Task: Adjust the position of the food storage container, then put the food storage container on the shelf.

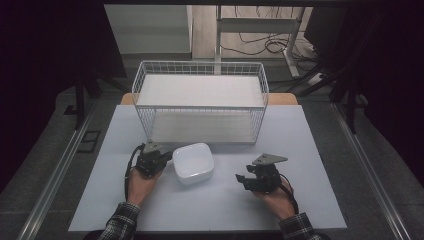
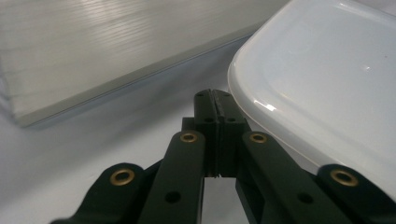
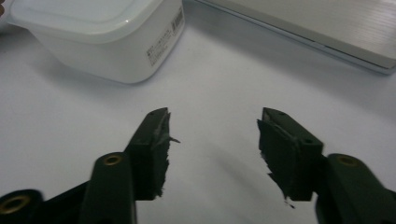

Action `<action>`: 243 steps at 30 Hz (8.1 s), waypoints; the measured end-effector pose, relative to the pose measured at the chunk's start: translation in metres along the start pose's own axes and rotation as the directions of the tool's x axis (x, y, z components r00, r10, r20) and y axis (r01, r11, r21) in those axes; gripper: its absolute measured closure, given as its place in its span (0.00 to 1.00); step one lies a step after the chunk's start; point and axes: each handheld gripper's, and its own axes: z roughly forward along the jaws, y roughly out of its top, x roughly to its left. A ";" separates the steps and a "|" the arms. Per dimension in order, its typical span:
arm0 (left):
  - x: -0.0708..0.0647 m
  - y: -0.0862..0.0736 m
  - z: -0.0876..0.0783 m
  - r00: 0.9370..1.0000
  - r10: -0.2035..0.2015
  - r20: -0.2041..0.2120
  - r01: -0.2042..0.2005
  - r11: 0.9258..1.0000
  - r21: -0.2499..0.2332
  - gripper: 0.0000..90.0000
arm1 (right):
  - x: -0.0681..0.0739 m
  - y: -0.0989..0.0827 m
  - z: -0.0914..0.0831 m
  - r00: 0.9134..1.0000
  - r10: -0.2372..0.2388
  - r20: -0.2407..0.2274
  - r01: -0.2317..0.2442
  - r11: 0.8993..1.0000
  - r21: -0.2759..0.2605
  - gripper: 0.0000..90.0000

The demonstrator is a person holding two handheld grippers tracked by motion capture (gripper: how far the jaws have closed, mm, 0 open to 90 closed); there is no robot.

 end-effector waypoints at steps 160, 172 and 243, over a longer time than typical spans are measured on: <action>-0.059 0.014 -0.041 0.977 -0.047 0.208 0.065 0.995 -0.078 0.87 | 0.028 0.046 -0.008 0.997 0.025 -0.071 -0.033 0.992 -0.121 0.86; -0.042 0.039 -0.029 0.982 -0.047 0.184 0.065 0.993 -0.095 0.87 | 0.014 0.071 0.005 0.998 0.026 -0.052 -0.034 0.989 -0.146 0.85; -0.037 0.045 -0.015 0.991 0.022 0.129 0.001 0.985 -0.175 0.25 | -0.003 0.092 0.034 0.999 -0.021 -0.049 0.013 0.985 -0.174 0.98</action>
